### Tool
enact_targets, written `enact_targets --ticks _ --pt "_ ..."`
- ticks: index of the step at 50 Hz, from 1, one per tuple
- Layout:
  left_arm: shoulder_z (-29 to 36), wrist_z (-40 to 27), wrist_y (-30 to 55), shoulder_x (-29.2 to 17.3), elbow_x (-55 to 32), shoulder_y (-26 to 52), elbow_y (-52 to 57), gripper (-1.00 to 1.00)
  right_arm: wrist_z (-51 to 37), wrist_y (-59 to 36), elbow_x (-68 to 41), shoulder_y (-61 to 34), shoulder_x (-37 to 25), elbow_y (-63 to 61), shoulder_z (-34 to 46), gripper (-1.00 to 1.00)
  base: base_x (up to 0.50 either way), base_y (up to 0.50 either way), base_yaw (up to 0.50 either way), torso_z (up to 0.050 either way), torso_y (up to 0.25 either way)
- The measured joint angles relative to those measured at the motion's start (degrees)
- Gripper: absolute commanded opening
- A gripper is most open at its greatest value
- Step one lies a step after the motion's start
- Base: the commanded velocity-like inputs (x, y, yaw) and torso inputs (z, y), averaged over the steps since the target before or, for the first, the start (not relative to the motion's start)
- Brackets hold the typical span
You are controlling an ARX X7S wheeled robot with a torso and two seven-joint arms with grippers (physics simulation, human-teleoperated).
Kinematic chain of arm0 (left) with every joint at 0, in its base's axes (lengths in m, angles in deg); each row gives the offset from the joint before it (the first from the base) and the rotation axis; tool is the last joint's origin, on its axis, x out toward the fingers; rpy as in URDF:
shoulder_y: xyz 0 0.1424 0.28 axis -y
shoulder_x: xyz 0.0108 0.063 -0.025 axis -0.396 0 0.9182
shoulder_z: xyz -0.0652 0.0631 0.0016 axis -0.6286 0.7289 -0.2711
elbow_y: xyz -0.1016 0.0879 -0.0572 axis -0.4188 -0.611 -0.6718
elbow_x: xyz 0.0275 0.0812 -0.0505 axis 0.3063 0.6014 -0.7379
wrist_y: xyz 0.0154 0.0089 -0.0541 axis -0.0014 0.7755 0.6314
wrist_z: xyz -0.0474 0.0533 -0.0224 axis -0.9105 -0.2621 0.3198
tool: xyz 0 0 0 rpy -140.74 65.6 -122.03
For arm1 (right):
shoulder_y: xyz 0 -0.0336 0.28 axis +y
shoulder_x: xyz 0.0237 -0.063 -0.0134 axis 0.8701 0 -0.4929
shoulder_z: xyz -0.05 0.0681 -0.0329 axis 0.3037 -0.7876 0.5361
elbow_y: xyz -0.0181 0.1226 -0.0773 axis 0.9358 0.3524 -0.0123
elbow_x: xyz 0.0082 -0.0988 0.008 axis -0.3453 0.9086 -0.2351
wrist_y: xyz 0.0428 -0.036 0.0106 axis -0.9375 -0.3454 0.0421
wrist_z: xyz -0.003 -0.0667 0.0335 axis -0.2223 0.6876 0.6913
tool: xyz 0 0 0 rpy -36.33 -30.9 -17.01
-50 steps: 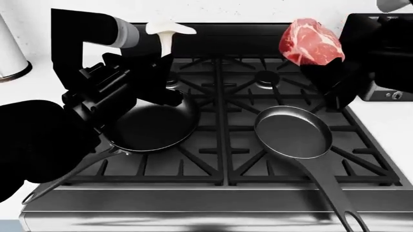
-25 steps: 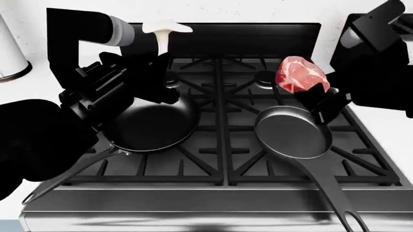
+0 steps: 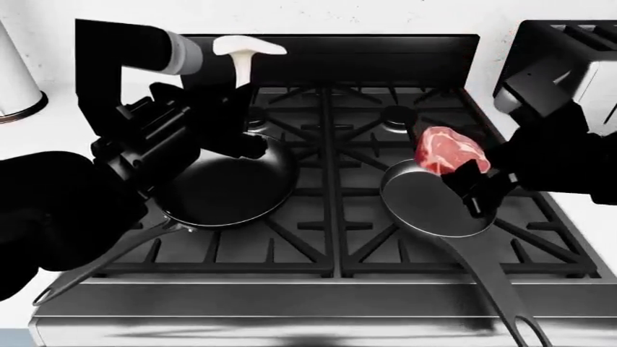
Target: Place both pans onto different burners. Then place the mushroom and the steak on different pans.
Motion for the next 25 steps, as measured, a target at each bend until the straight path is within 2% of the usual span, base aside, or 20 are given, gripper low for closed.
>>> enact_targets --ticks 25 --pt "-0.3 0.2 -0.3 -0.3 -1.0 -0.6 0.4 -1.0 0.6 -1.6 0.7 0.6 1.2 2.7 2.6 -1.0 0.0 0.0 0.0 0.0 0.0"
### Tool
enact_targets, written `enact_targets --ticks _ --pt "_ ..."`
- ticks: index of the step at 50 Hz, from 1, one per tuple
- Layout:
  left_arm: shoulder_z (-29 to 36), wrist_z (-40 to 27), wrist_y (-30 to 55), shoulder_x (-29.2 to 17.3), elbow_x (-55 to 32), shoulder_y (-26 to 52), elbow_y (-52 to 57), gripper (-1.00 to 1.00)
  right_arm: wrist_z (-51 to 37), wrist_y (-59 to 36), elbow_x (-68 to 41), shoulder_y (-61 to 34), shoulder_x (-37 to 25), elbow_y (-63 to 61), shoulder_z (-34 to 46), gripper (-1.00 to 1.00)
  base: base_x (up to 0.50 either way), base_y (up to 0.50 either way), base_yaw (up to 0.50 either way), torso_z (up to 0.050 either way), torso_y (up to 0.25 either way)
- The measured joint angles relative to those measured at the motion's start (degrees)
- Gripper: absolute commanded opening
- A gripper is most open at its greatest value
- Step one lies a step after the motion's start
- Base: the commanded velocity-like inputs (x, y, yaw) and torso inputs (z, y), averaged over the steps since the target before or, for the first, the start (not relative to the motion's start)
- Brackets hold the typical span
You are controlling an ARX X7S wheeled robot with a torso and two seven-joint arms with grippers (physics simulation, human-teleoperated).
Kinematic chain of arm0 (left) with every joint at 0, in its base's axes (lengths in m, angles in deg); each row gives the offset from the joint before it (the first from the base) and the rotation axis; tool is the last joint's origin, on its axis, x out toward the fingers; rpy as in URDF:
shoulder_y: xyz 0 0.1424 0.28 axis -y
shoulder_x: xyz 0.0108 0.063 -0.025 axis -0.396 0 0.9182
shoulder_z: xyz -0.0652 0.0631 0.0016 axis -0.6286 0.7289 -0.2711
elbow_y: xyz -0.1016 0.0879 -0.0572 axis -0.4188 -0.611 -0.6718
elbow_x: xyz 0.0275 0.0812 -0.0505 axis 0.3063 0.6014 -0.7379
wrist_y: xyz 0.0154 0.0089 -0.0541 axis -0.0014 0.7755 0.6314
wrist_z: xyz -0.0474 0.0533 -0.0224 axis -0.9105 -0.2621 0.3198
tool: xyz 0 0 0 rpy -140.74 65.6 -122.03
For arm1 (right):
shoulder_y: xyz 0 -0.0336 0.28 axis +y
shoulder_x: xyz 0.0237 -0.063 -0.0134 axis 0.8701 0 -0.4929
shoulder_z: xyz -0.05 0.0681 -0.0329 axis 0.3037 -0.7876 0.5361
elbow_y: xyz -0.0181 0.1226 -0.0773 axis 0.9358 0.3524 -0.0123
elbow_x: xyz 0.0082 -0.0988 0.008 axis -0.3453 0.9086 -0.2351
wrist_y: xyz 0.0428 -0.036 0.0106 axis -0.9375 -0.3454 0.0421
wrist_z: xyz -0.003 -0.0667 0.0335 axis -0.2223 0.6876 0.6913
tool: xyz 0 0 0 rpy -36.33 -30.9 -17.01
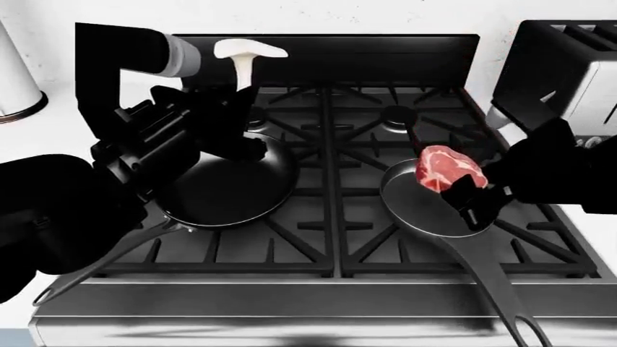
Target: Place both pans onto different burners. Then place the mushroom and the steak on different pans.
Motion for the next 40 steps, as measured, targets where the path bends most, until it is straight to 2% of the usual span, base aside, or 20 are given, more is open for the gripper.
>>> enact_targets --ticks 35,36,40 --pt "-1.1 0.3 -0.7 -1.4 -0.6 -0.6 0.7 -1.0 1.9 -1.6 1.7 -2.0 3.1 3.2 3.9 -1.0 0.0 0.0 0.0 0.0 0.0" --pt "-1.1 0.3 -0.7 -1.4 -0.6 -0.6 0.7 -1.0 1.9 -1.7 1.6 -2.1 3.1 3.2 3.9 1.0 0.0 0.0 0.0 0.0 0.0" --pt "-1.1 0.3 -0.7 -1.5 -0.7 -0.5 0.8 -1.0 2.0 -2.0 1.5 -2.4 3.0 2.8 3.9 1.0 0.0 0.0 0.0 0.0 0.0"
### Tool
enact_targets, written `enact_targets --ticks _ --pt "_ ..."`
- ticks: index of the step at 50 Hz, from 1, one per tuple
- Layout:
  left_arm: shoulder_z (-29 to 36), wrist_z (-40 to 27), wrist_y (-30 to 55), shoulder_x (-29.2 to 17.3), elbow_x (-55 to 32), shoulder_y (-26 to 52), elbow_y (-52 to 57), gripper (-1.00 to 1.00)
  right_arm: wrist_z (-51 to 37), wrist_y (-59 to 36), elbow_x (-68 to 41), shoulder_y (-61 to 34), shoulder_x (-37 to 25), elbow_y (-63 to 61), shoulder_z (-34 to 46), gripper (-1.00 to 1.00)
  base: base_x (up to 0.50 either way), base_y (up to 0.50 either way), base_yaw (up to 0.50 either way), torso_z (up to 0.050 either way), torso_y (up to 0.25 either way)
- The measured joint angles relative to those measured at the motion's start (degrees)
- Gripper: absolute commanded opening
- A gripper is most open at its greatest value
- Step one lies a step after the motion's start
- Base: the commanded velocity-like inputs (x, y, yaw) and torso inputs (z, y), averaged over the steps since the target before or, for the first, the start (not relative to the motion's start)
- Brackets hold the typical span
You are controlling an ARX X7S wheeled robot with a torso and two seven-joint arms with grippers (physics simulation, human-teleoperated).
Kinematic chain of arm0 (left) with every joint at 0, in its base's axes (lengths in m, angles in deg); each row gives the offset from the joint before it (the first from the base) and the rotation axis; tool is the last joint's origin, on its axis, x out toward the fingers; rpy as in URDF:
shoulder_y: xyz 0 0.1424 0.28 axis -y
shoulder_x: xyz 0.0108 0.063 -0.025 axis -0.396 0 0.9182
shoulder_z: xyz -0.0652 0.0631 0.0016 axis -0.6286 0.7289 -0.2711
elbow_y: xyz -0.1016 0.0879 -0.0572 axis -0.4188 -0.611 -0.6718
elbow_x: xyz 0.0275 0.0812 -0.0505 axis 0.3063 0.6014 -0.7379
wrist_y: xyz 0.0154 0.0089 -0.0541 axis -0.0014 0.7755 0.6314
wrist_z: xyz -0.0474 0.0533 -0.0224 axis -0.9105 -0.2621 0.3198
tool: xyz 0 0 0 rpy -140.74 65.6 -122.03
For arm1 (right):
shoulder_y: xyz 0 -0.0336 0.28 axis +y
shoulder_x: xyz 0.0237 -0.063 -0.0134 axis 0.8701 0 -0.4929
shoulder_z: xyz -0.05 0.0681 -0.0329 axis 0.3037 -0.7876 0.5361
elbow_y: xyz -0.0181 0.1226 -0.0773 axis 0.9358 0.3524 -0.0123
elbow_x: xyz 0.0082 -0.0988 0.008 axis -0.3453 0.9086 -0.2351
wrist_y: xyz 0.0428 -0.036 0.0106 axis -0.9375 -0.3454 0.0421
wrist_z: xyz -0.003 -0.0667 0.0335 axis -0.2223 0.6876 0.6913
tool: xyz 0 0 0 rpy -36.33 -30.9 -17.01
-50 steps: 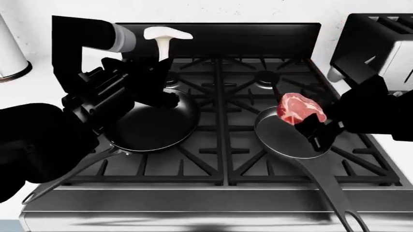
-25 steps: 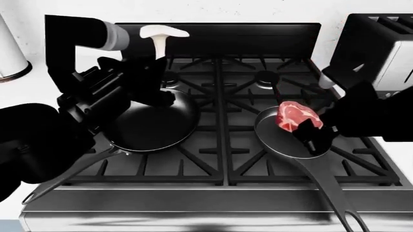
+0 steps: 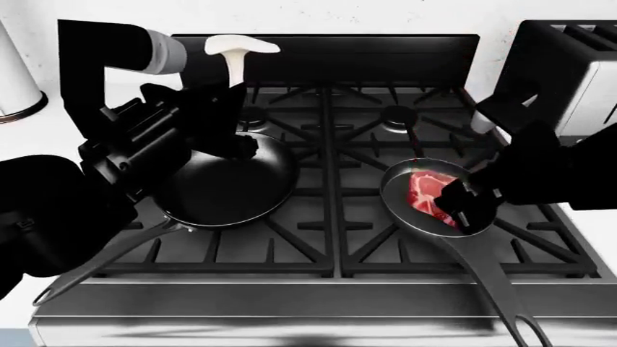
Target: Place both pans onto different burners. Then place the mushroom and the steak on different pans.
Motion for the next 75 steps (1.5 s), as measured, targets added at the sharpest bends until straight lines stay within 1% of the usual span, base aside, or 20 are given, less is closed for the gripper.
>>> enact_targets --ticks 18,33,45,54,63,75 --pt "-0.2 -0.3 0.2 -0.6 -0.4 0.1 0.8 -1.0 -1.1 -1.0 -1.7 -1.3 -1.1 -2.3 -1.5 1.0 0.0 0.0 0.0 0.0 0.001" --pt "0.0 -0.2 0.4 -0.6 -0.2 0.1 1.0 -1.0 -7.1 -0.9 -8.4 -0.6 -5.7 -10.9 -8.8 1.0 0.0 0.0 0.0 0.0 0.0" --pt "0.7 -0.1 1.1 -0.6 0.6 0.3 0.0 -1.0 -15.6 5.2 -14.8 5.6 -11.5 -21.8 -16.7 1.0 0.0 0.0 0.0 0.0 0.0" --pt "2.5 0.1 4.7 -1.5 0.4 2.2 -2.7 -1.0 -21.3 10.5 -18.5 11.5 -15.2 -30.9 -20.6 1.0 0.0 0.0 0.0 0.0 0.0" --pt "4.5 0.2 9.3 -2.4 -1.3 4.2 -6.4 -1.0 -22.5 14.1 -18.9 15.1 -16.0 -36.2 -21.7 1.0 0.0 0.0 0.0 0.0 0.0" --pt "6.3 1.2 14.1 -2.3 -4.7 7.1 -12.7 -1.0 -22.4 17.7 -18.7 18.8 -17.5 -39.9 -22.4 1.0 0.0 0.0 0.0 0.0 0.0"
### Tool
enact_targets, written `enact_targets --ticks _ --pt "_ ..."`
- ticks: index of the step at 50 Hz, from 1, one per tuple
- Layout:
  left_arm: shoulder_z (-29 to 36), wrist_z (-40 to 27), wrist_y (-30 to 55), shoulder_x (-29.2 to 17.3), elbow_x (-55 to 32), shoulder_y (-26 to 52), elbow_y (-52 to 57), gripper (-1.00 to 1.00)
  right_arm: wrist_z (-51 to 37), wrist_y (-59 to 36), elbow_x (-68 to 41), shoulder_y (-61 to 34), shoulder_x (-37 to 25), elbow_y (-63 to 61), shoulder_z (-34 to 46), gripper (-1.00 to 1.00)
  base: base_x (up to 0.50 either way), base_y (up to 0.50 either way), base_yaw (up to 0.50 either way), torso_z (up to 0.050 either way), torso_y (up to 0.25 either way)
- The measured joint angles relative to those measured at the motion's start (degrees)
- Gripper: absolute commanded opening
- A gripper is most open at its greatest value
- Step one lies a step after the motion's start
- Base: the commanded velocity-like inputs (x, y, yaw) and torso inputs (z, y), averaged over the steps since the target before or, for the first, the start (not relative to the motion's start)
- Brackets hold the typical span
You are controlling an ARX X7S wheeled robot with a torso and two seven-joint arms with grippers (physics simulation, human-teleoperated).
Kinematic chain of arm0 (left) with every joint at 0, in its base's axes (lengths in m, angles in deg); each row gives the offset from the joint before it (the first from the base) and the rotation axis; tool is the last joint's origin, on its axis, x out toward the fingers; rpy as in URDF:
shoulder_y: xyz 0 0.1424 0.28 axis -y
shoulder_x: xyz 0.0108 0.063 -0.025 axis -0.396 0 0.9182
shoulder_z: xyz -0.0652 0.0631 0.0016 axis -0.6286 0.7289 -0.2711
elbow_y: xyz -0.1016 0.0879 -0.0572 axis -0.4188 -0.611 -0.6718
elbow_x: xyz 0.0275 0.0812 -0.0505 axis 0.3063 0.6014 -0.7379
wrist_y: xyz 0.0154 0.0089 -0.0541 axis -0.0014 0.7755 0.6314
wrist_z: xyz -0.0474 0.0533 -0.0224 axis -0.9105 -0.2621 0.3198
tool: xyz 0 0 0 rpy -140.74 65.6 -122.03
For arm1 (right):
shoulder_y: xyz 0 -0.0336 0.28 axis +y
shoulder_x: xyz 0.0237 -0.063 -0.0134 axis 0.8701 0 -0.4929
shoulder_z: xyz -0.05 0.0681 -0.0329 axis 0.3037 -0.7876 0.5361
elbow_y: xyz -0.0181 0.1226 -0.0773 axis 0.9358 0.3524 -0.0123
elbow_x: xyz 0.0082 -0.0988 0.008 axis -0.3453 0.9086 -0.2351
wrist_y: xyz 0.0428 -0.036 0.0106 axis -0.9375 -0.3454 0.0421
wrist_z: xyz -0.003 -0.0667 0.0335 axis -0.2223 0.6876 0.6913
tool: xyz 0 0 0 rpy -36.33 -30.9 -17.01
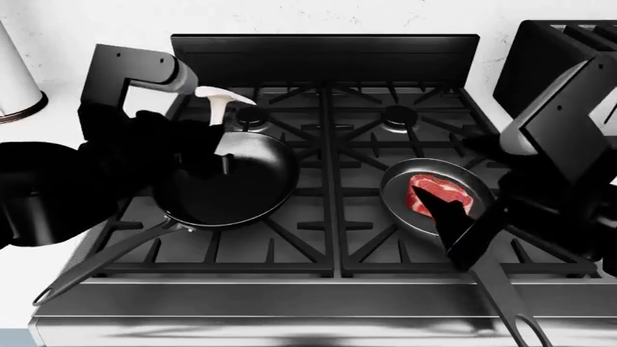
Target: Place both pans onto different burners. Then place the mushroom and the steak on different pans.
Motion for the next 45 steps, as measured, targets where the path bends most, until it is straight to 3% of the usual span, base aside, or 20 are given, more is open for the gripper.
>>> enact_targets --ticks 20,45 --pt "2.5 0.8 6.6 0.3 -5.5 3.3 -7.2 -1.0 -1.5 4.8 0.8 4.8 -0.5 -6.4 -0.3 1.0 0.0 0.0 0.0 0.0 0.0" --pt "6.8 2.4 10.8 2.5 -2.5 5.3 -13.0 -1.0 -8.7 7.8 -2.1 7.2 -2.1 -13.0 -2.4 1.0 0.0 0.0 0.0 0.0 0.0"
